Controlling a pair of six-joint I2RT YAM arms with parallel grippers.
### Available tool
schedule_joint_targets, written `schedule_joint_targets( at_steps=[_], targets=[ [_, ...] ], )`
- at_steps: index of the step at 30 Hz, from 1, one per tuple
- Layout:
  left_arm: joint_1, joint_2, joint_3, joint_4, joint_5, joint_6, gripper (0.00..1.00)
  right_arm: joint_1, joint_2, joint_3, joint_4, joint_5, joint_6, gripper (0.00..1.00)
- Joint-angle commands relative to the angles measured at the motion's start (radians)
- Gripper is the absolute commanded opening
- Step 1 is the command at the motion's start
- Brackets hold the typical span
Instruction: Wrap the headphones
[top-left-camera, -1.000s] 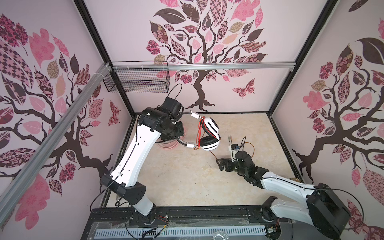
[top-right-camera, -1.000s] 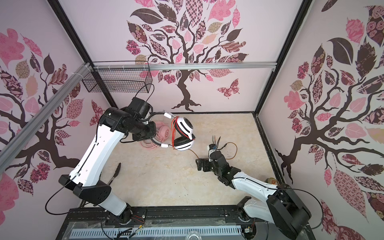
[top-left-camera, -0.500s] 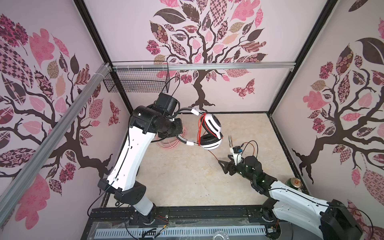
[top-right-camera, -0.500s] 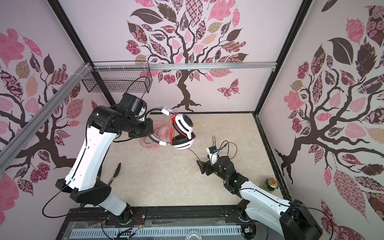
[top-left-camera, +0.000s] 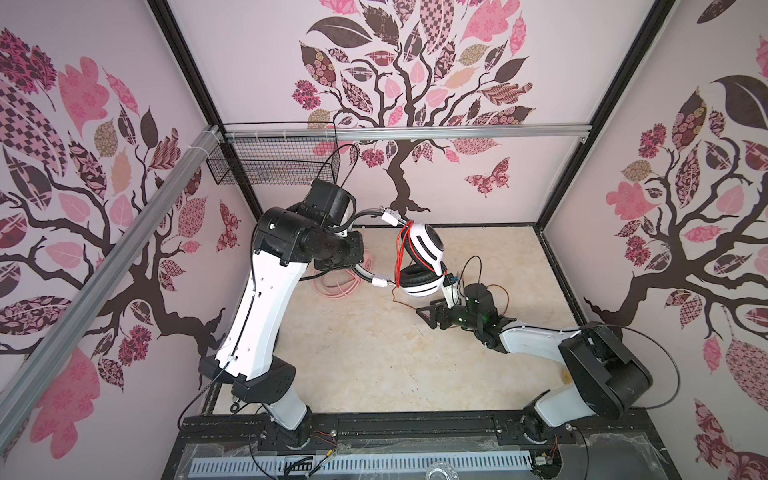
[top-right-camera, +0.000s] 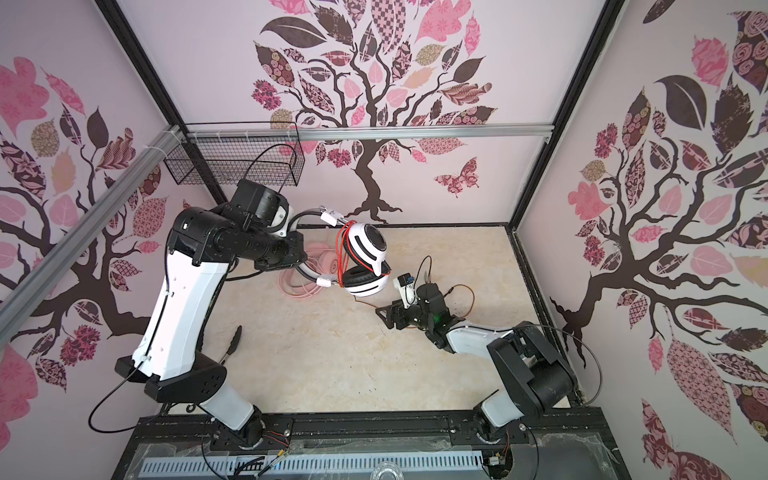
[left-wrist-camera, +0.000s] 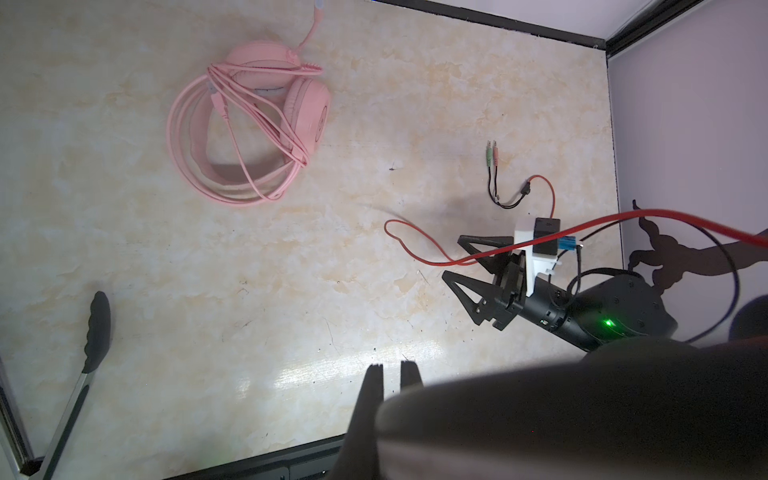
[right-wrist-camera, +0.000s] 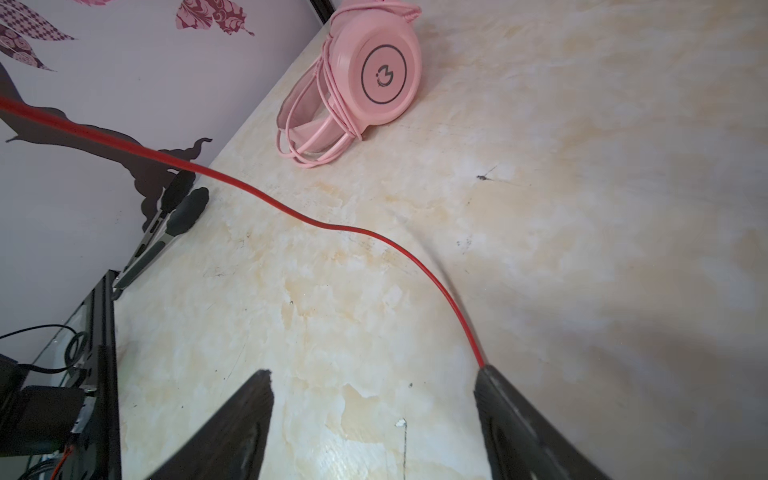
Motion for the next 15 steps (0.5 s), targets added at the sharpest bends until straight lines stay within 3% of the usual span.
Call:
schedule_joint_targets(
  at_steps=[1, 12, 15],
  targets=[
    [0.003, -0.014, 0.035, 0.063, 0.049, -0.007, 0.0, 0.001, 0.037, 0.022, 0.039, -0.057, 0.03, 0.79],
    [0.001, -0.06, -0.017, 0.105, 0.075, -0.017, 0.0, 0.002, 0.106, 0.12, -0.039, -0.061, -0.046, 0.79],
    [-0.001, -0.059, -0.002, 0.106, 0.085, -0.018, 0.0, 0.006, 0.11, 0.149, -0.109, -0.002, -0.074, 0.78]
  ],
)
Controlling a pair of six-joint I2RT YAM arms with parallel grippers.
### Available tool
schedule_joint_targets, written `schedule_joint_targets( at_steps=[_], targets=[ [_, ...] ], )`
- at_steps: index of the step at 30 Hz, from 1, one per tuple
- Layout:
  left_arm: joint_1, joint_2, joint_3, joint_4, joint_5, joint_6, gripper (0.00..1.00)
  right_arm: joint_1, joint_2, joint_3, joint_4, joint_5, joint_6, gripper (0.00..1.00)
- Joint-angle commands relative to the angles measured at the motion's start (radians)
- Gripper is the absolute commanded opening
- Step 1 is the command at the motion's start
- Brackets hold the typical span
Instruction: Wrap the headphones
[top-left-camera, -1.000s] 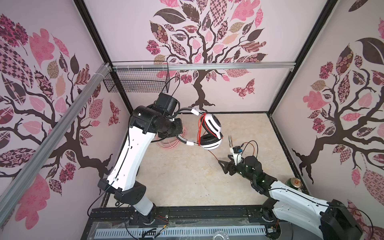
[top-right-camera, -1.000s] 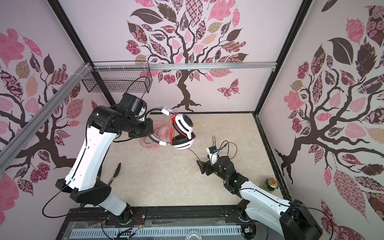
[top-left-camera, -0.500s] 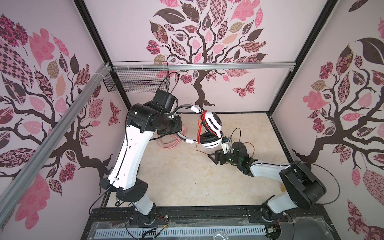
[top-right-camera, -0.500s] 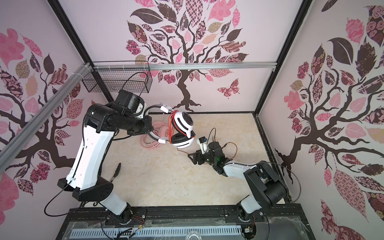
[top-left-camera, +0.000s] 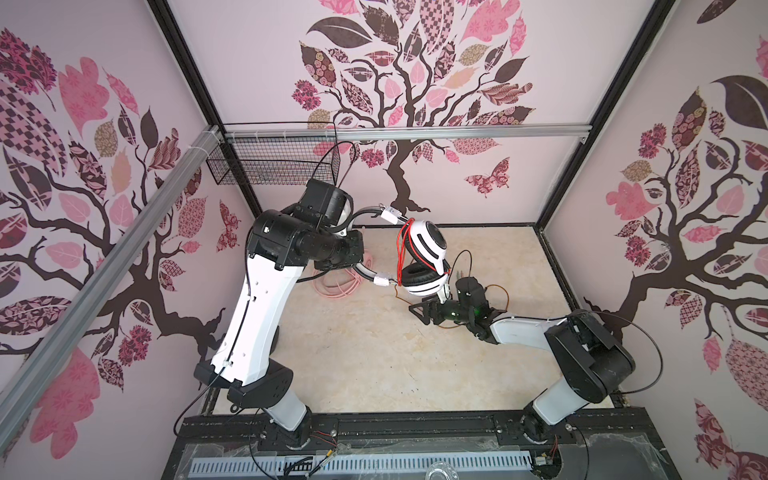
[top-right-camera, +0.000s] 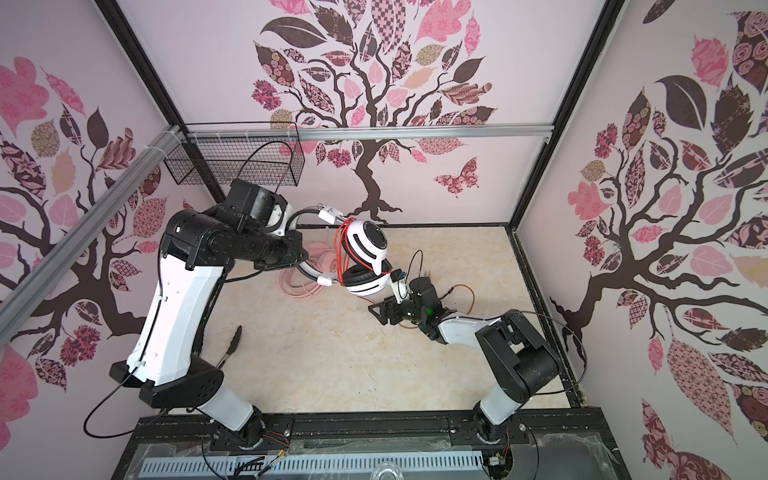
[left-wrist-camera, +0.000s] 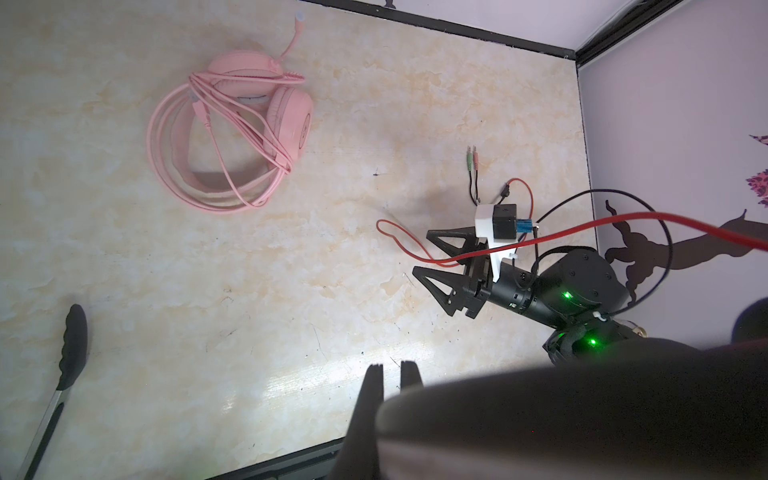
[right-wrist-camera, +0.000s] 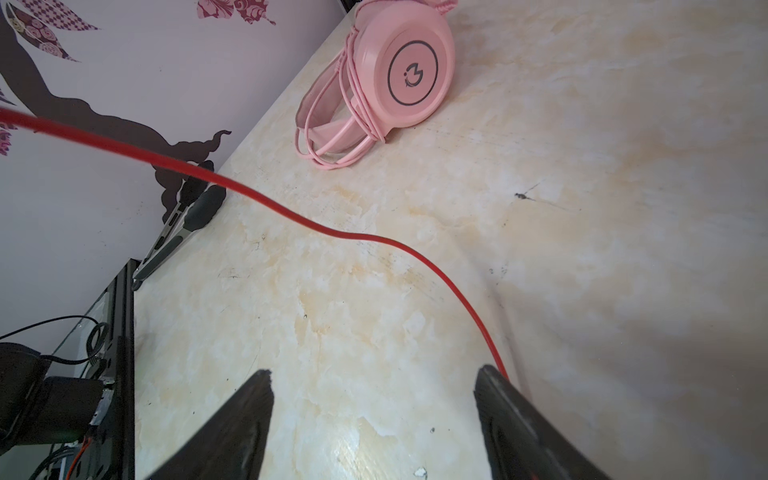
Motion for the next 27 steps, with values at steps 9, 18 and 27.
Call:
schedule_joint_targets(
  at_steps=[9, 18, 27],
  targets=[
    [-0.004, -0.037, 0.027, 0.084, 0.065, -0.021, 0.0, 0.037, 0.028, 0.13, -0.289, 0.149, -0.228, 0.79],
    [-0.004, -0.038, 0.054, 0.085, 0.08, -0.021, 0.0, 0.041, 0.123, 0.191, -0.252, 0.002, -0.249, 0.77],
    [-0.003, -0.034, 0.046, 0.103, 0.101, -0.02, 0.0, 0.067, 0.292, 0.334, -0.32, 0.024, -0.267, 0.76]
  ],
)
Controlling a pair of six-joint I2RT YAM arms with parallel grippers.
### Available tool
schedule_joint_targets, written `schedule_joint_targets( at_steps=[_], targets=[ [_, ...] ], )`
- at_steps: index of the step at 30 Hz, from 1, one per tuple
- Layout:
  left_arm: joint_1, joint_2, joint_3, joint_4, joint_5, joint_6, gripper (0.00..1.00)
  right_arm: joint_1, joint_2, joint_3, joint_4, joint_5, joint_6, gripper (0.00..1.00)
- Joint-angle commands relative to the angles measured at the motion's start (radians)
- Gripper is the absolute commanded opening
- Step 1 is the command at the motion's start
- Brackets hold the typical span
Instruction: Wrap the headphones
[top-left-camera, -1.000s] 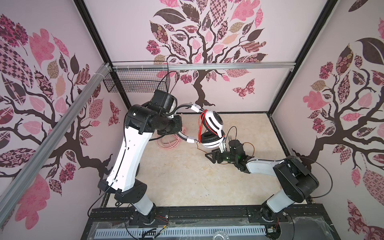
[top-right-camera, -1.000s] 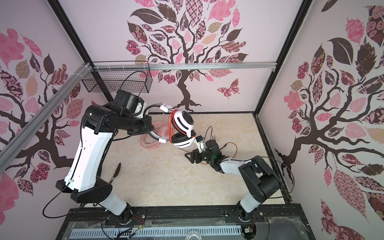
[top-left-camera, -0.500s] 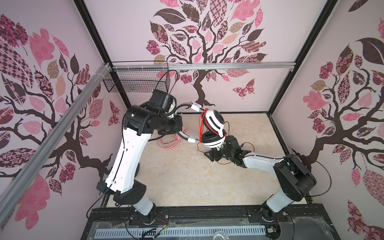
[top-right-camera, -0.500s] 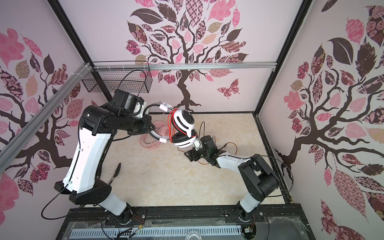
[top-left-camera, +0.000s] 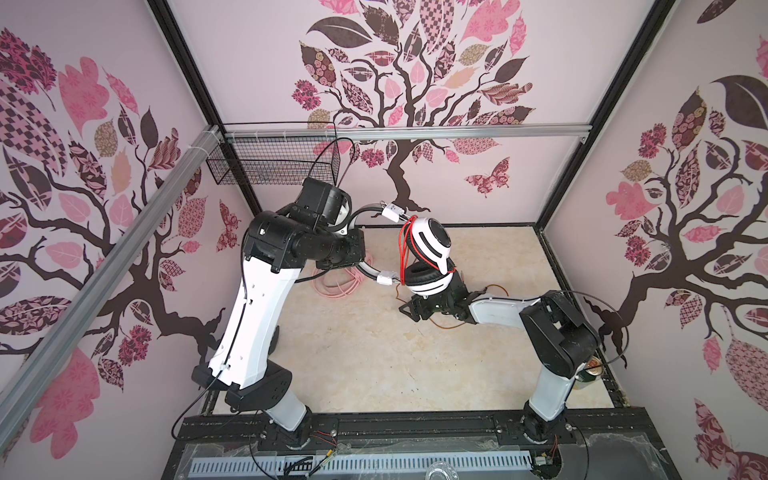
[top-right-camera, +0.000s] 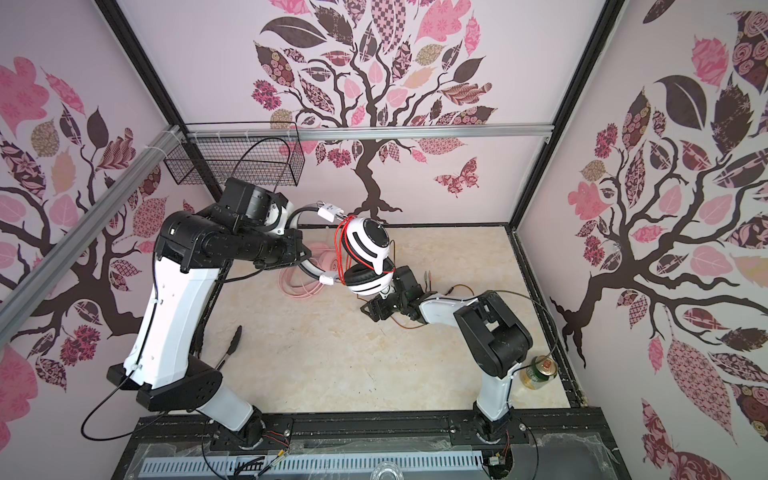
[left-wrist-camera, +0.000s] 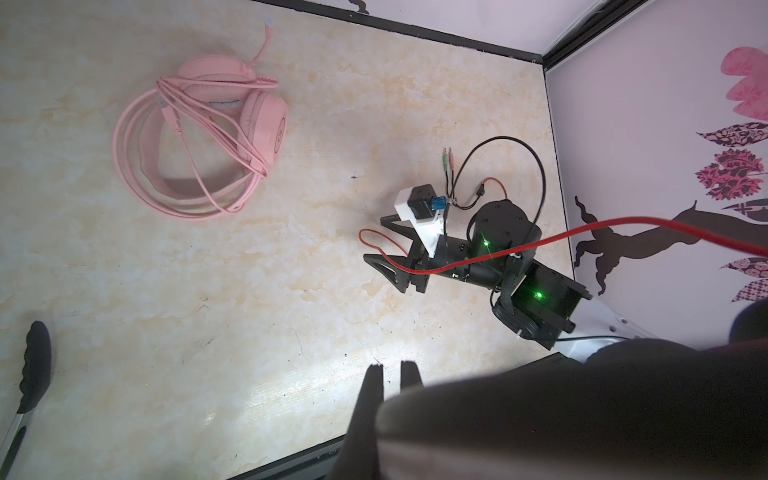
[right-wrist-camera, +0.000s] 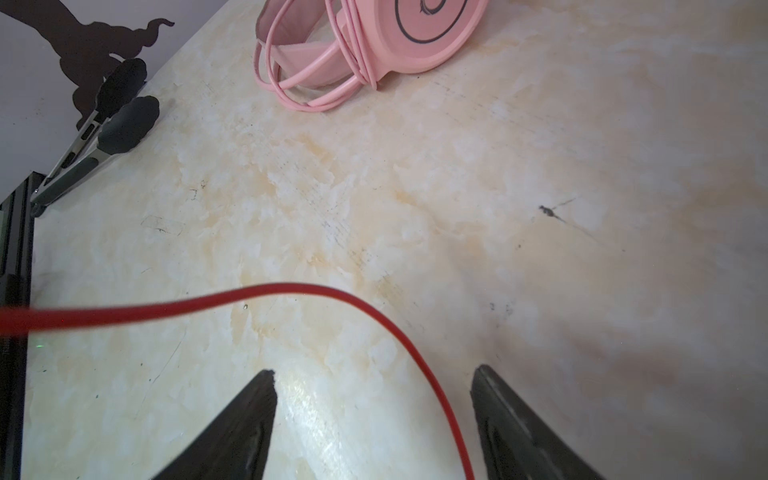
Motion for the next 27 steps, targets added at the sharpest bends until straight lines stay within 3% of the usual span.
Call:
schedule_joint_targets(
  at_steps=[1, 7, 12, 19, 27],
  targets=[
    [-0.001, -0.024, 0.037, 0.081, 0.05, -0.019, 0.0, 0.021, 0.087, 0.067, -0.058, 0.007, -0.015, 0.76],
    [-0.001, -0.009, 0.025, 0.104, 0.071, -0.02, 0.0, 0.05, 0.182, 0.157, -0.036, -0.009, 0.021, 0.69],
    [-0.002, 0.017, 0.027, 0.104, 0.08, -0.016, 0.0, 0.055, 0.156, 0.068, 0.123, -0.062, 0.092, 0.59],
    [0.015, 0.025, 0.047, 0.108, 0.083, -0.009, 0.0, 0.057, 0.14, 0.012, 0.188, -0.134, 0.157, 0.17],
    [0.076, 0.012, 0.024, 0.086, 0.073, -0.001, 0.0, 0.056, -0.158, -0.237, 0.201, -0.111, 0.189, 0.0]
  ],
)
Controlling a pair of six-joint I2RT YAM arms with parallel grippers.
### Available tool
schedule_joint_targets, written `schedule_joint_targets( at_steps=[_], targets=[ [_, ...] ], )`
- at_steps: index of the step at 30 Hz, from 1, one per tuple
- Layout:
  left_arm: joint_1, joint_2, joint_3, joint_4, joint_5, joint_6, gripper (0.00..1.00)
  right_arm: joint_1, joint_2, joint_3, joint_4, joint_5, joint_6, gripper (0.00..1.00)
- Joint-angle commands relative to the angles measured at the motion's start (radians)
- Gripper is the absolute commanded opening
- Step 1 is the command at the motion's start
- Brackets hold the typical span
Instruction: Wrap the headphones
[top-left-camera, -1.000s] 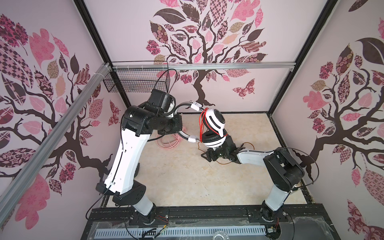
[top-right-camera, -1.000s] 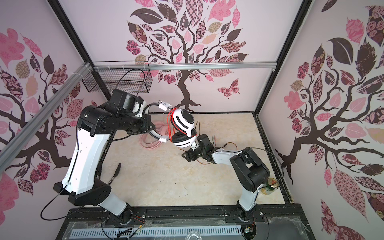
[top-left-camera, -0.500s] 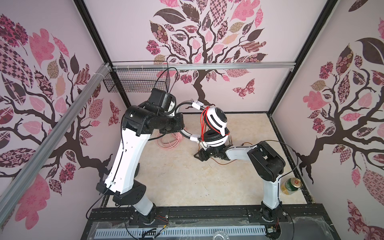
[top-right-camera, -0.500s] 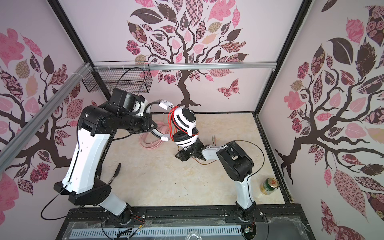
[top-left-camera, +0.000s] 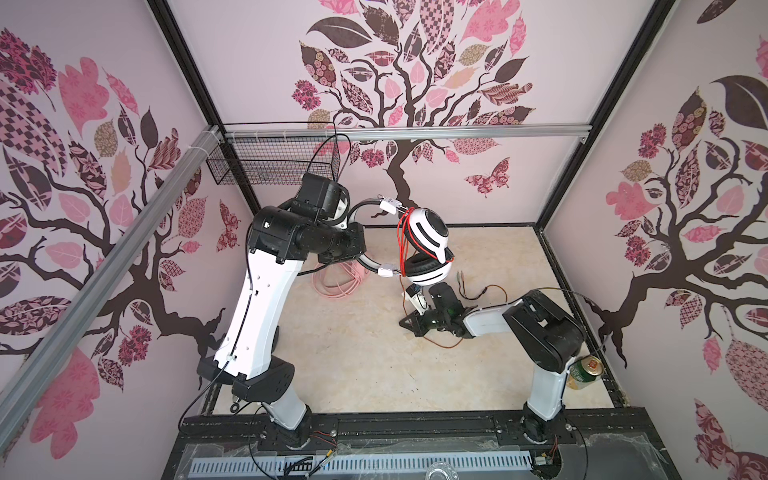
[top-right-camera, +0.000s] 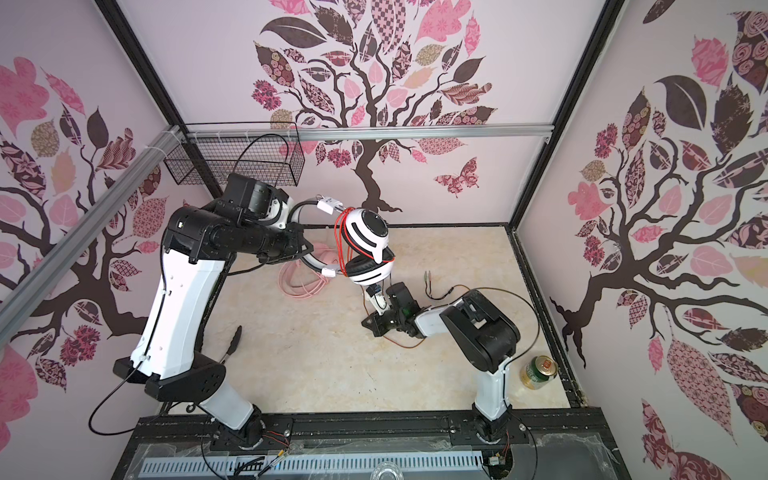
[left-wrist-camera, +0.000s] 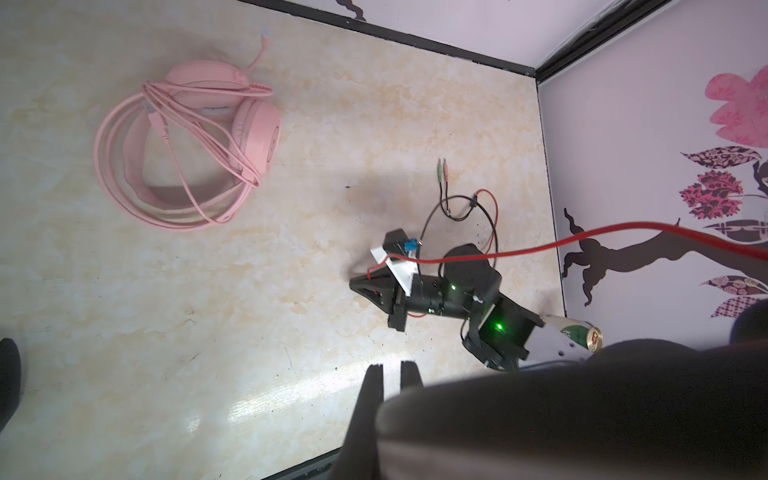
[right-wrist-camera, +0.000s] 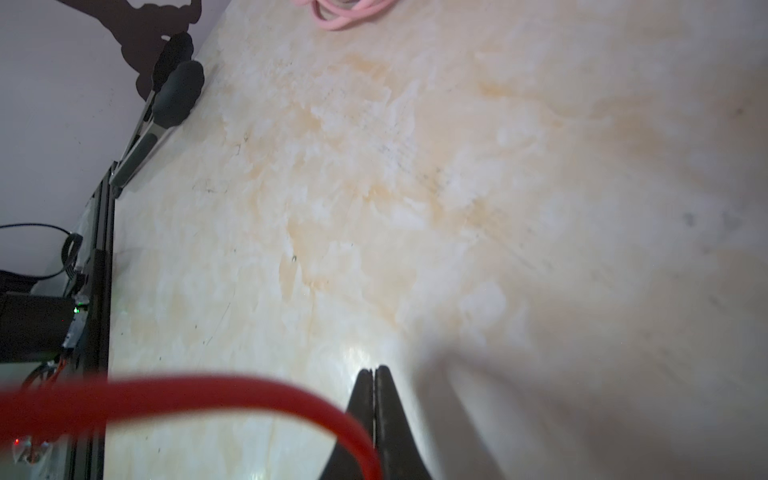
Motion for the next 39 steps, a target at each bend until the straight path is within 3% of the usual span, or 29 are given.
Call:
schedule_joint_targets(
  at_steps=[1, 15, 19, 22, 28, 31, 36, 39],
  targets=[
    [0.02, -0.028, 0.015, 0.046, 0.019, -0.003, 0.0, 0.0, -0.193, -0.066, -0.011, 0.004, -0.001, 0.0],
    [0.055, -0.057, -0.111, 0.027, -0.185, -0.021, 0.0, 0.005, -0.712, -0.269, -0.372, 0.153, -0.071, 0.0],
    [0.061, -0.04, -0.149, 0.044, -0.177, -0.041, 0.0, 0.091, -0.792, -0.264, -0.5, 0.257, -0.086, 0.0],
    [0.063, -0.044, -0.184, 0.085, -0.103, -0.059, 0.0, 0.2, -0.793, -0.252, -0.534, 0.332, -0.072, 0.0],
    [0.065, -0.062, -0.238, 0.176, 0.118, -0.087, 0.0, 0.313, -0.7, -0.202, -0.535, 0.372, -0.053, 0.0],
    [0.066, -0.053, -0.237, 0.178, 0.112, -0.096, 0.0, 0.399, -0.648, -0.149, -0.555, 0.433, -0.075, 0.0],
    [0.085, -0.007, -0.206, 0.154, -0.023, -0.082, 0.0, 0.544, -0.619, -0.1, -0.592, 0.534, -0.059, 0.0],
    [0.153, 0.048, -0.204, 0.185, 0.128, -0.088, 0.0, 0.612, -0.598, -0.09, -0.578, 0.526, -0.029, 0.0]
  ],
)
